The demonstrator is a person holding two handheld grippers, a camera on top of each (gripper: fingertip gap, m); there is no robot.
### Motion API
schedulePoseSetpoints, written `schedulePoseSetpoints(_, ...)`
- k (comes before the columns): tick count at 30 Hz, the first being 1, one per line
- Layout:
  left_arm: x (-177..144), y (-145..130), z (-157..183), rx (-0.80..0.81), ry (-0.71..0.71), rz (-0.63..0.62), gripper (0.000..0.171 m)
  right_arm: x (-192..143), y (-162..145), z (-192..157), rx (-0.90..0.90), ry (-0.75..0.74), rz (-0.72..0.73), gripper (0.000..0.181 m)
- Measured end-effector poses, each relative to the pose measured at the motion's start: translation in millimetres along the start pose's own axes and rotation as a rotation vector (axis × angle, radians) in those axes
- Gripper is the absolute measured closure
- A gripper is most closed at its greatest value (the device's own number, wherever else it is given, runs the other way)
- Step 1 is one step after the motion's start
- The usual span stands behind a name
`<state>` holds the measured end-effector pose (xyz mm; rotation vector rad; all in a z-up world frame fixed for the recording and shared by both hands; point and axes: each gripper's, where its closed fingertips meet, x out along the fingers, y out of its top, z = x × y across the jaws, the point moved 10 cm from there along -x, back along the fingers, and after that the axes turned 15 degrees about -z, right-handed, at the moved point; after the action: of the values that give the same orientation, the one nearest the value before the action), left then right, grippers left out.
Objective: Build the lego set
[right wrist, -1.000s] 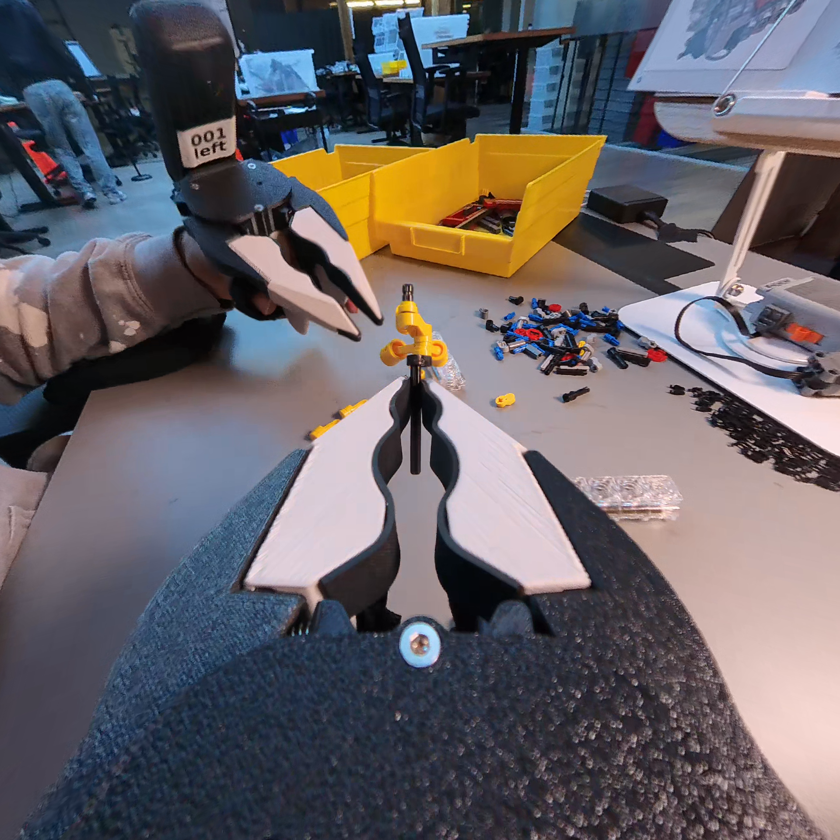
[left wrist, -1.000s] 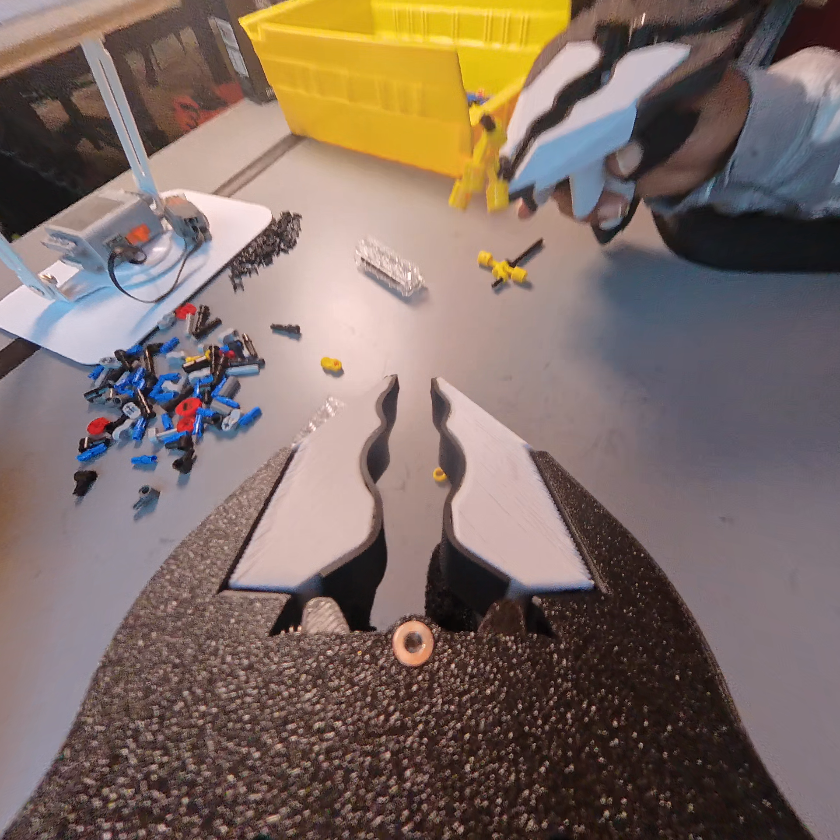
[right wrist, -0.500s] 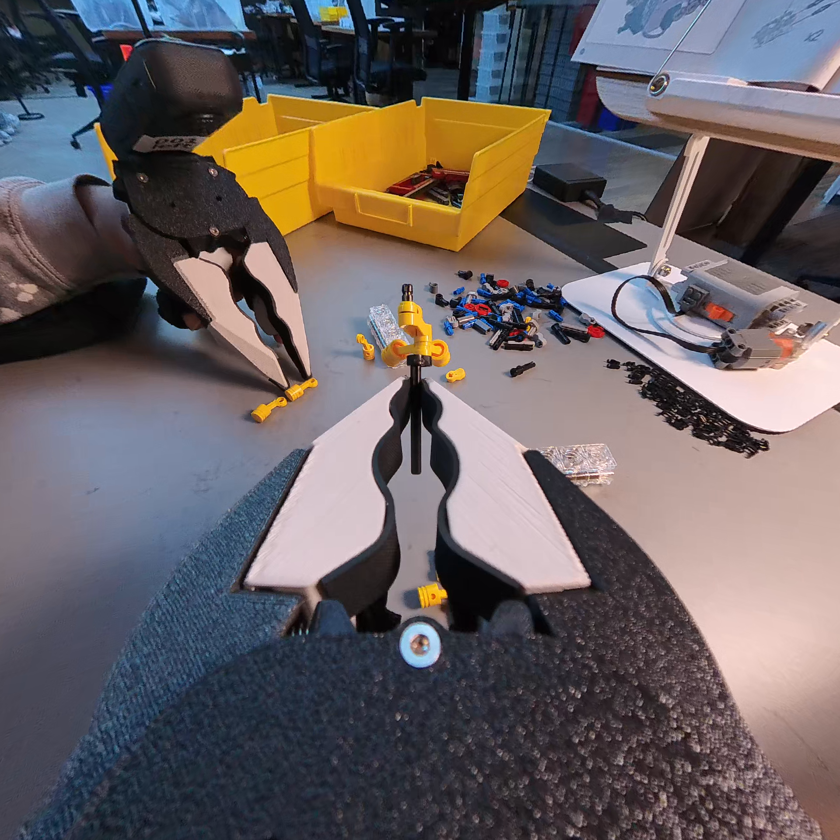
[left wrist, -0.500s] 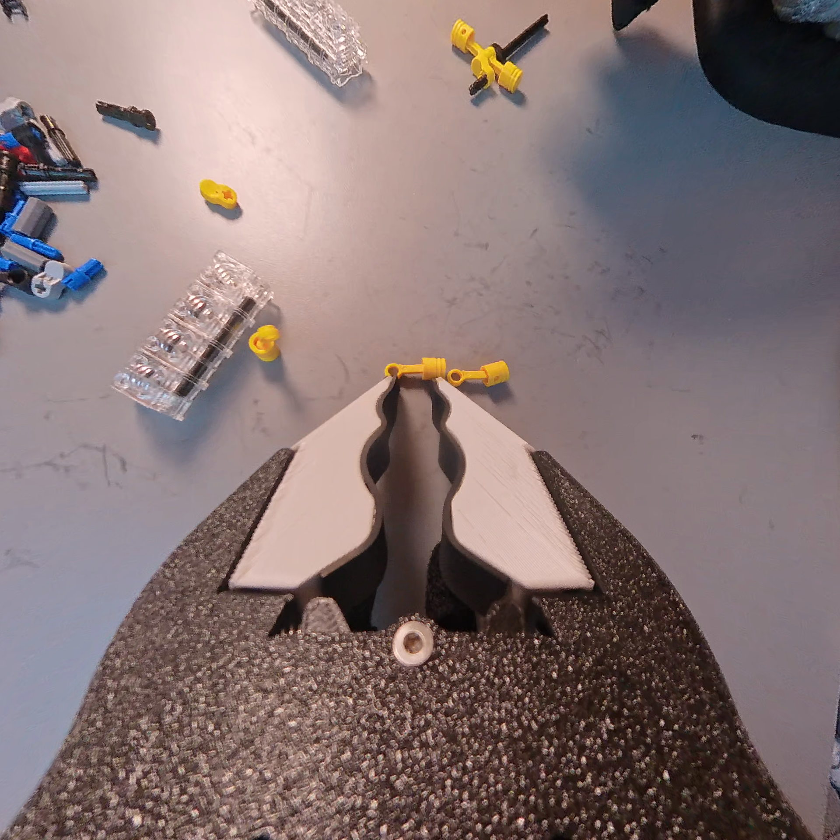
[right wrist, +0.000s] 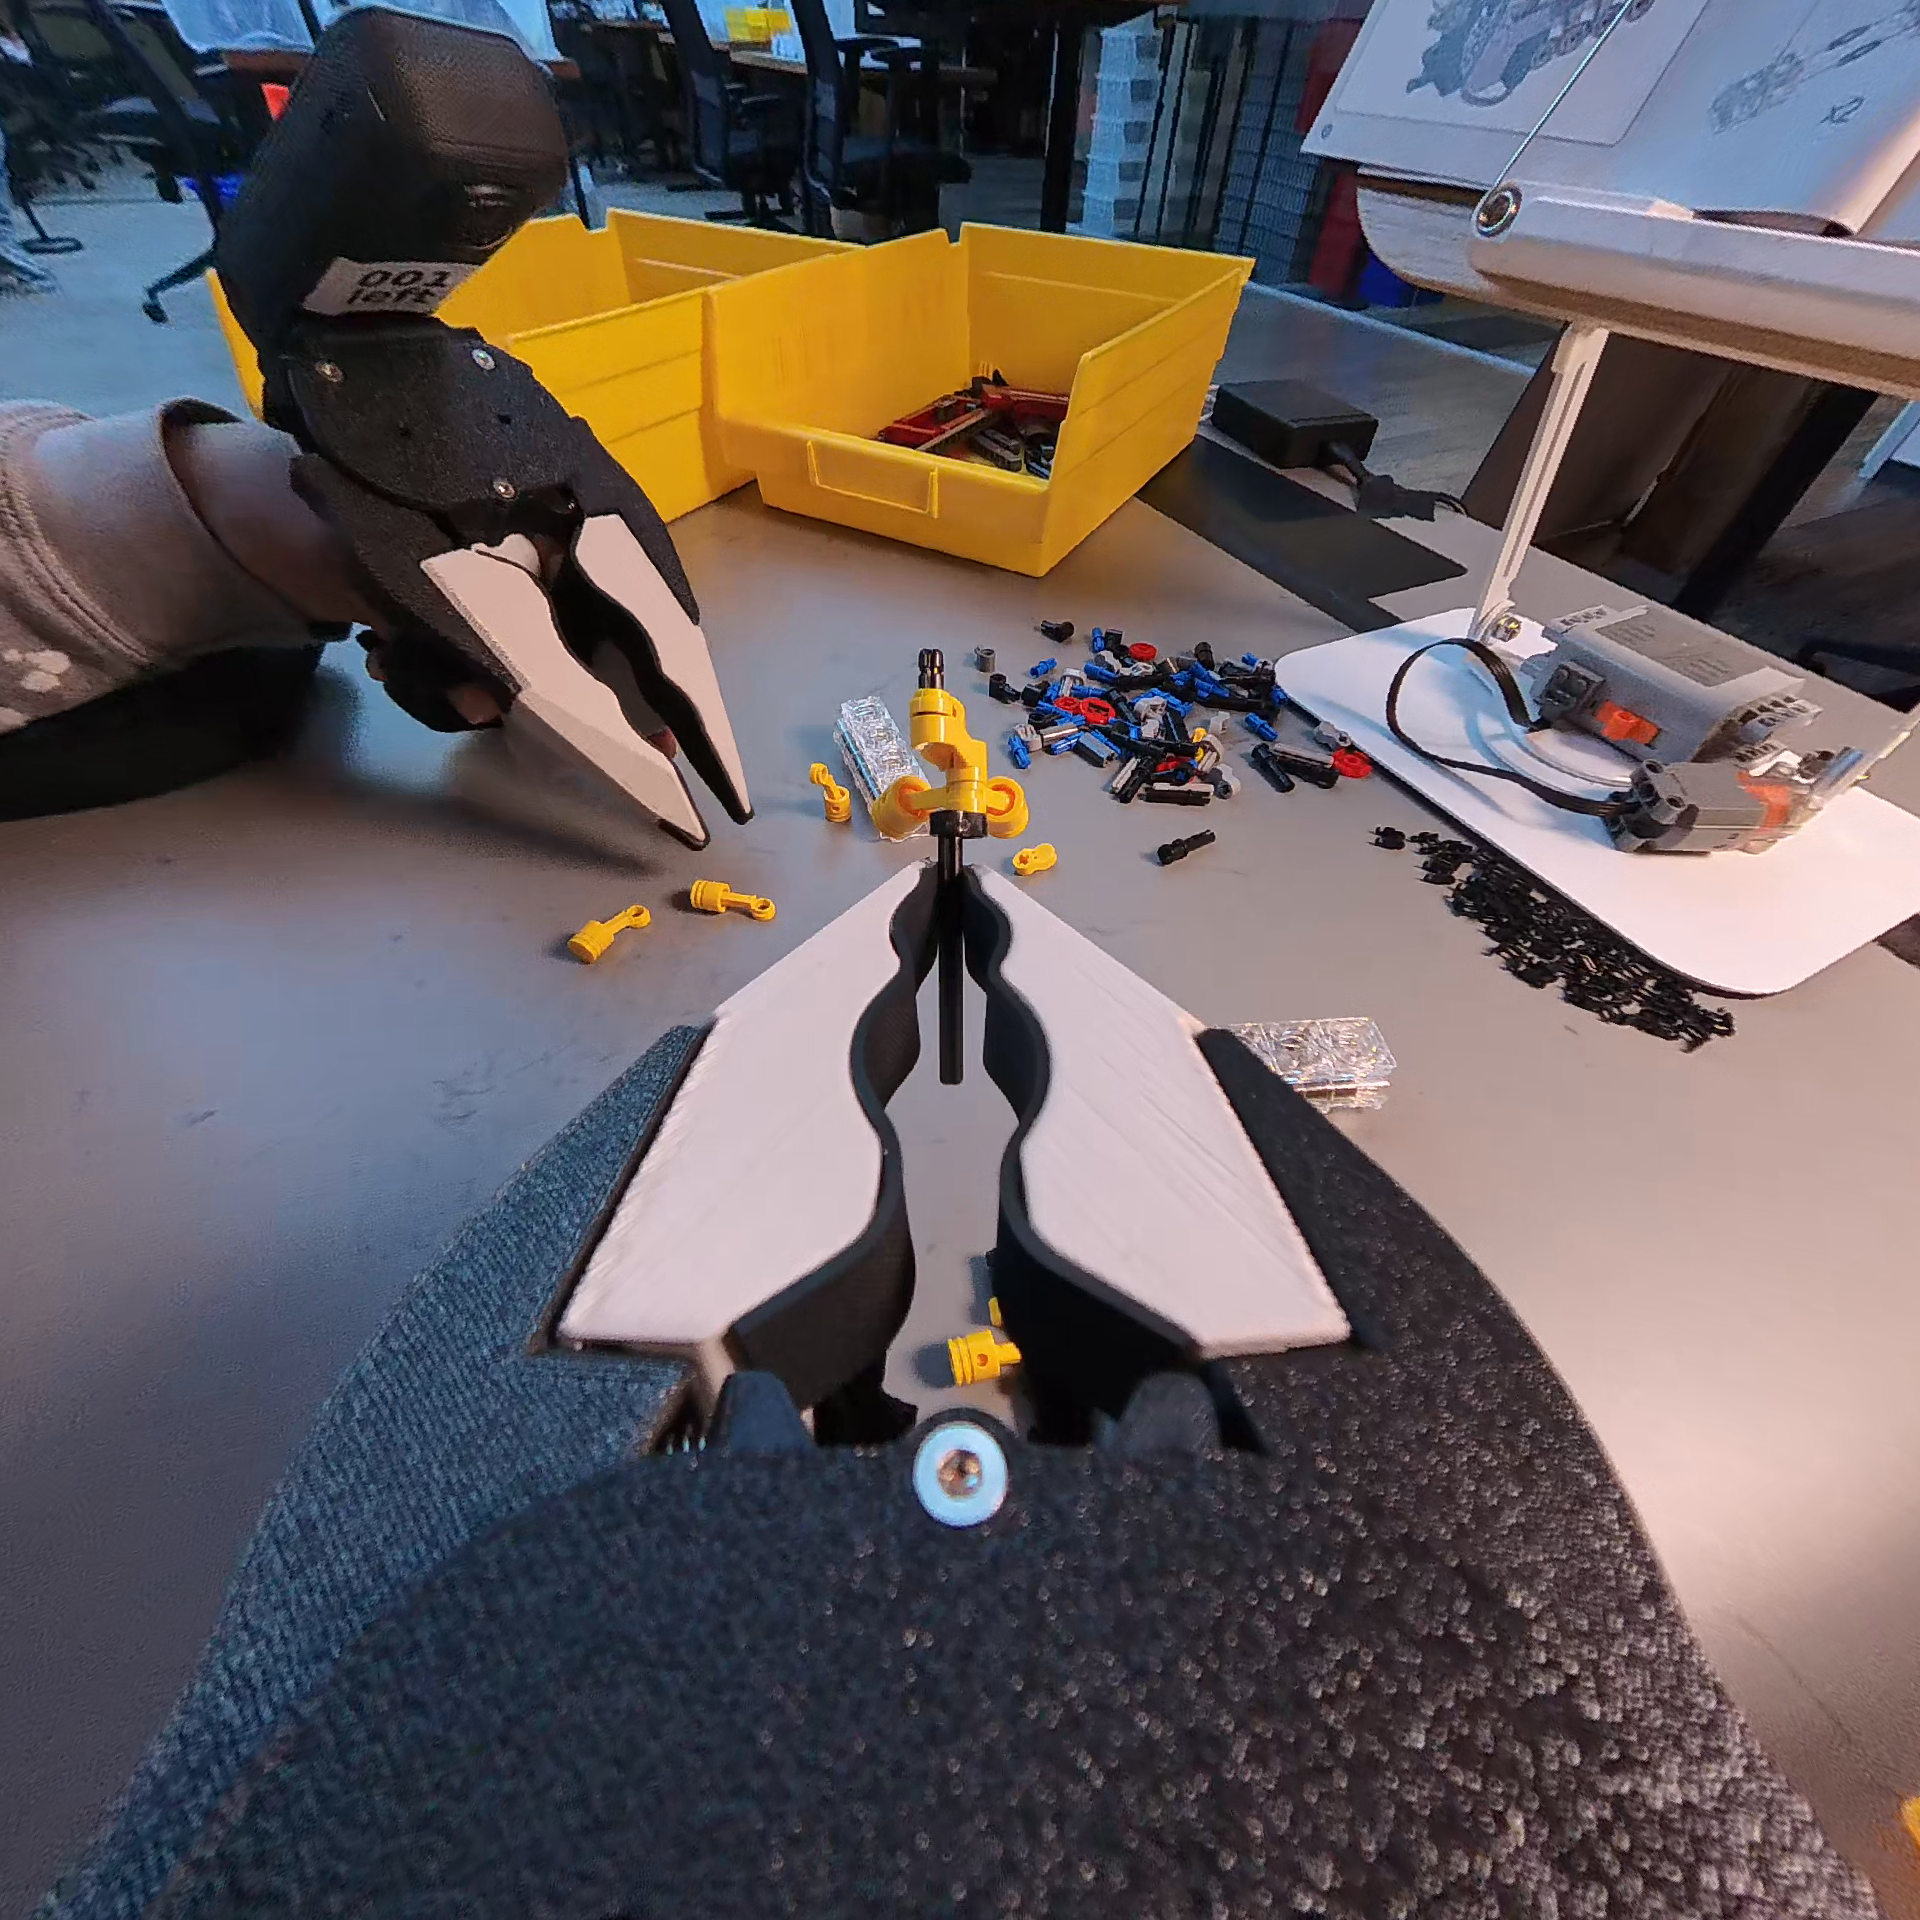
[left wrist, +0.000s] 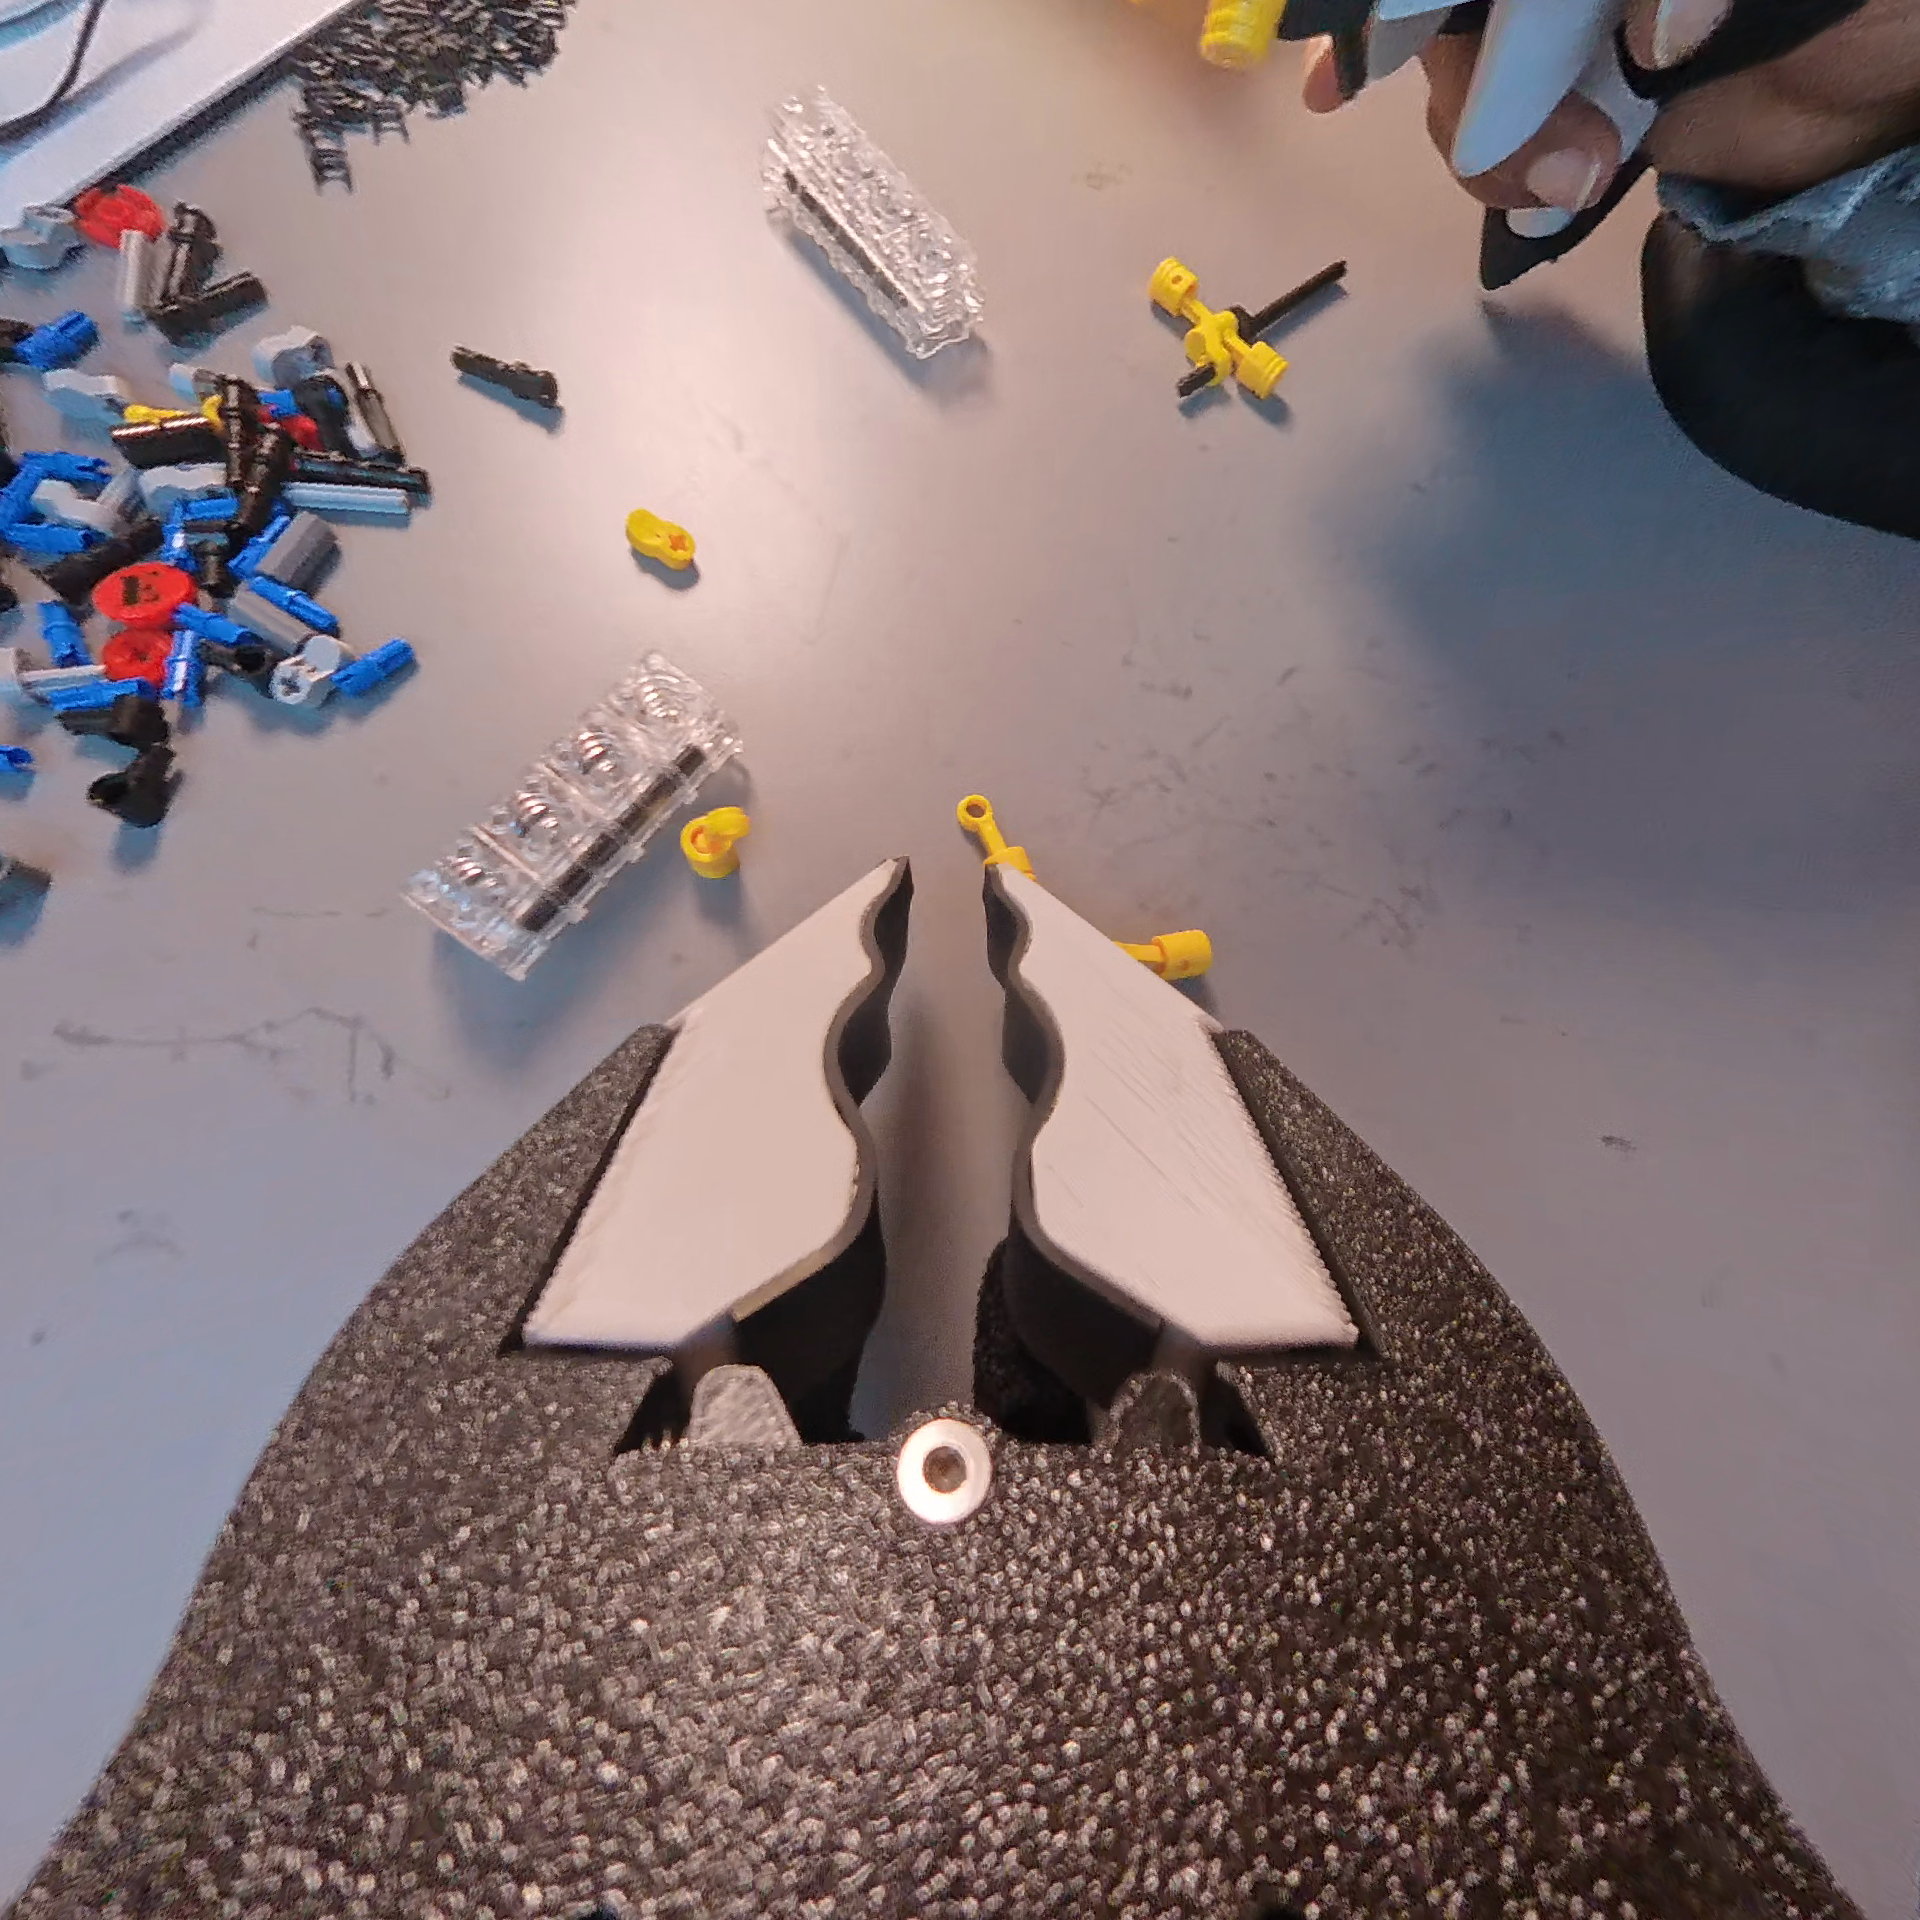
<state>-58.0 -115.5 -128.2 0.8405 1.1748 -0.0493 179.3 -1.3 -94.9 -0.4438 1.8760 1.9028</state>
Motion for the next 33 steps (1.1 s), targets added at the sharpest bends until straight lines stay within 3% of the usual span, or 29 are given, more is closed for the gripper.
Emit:
schedulePoseSetpoints(13, 22, 10, 13, 0.039, 0.094, -0.065, 0.168, 1, 1, -3, -0.021, 0.004, -0.016, 0.178)
schedulePoseSetpoints(20, 26, 10, 28, 0.389, 0.35, -0.081, 0.168, 0, 1, -3, -0.031, -0.008, -0.016, 0.178)
schedulePoseSetpoints(23, 24, 9, 35, 0.415, 0.256, -0.052, 0.165, 0, 1, -3, -0.032, -0.013, -0.02, 0.178)
schedulePoseSetpoints(28, 4, 11, 23, 0.258, 0.074, 0.051, 0.164, 0, 1, -3, -0.033, -0.014, -0.018, 0.178)
schedulePoseSetpoints(33, 7, 5, 13, 0.188, 0.026, 0.002, 0.164, 1, 1, -4, -0.038, -0.007, -0.026, 0.178)
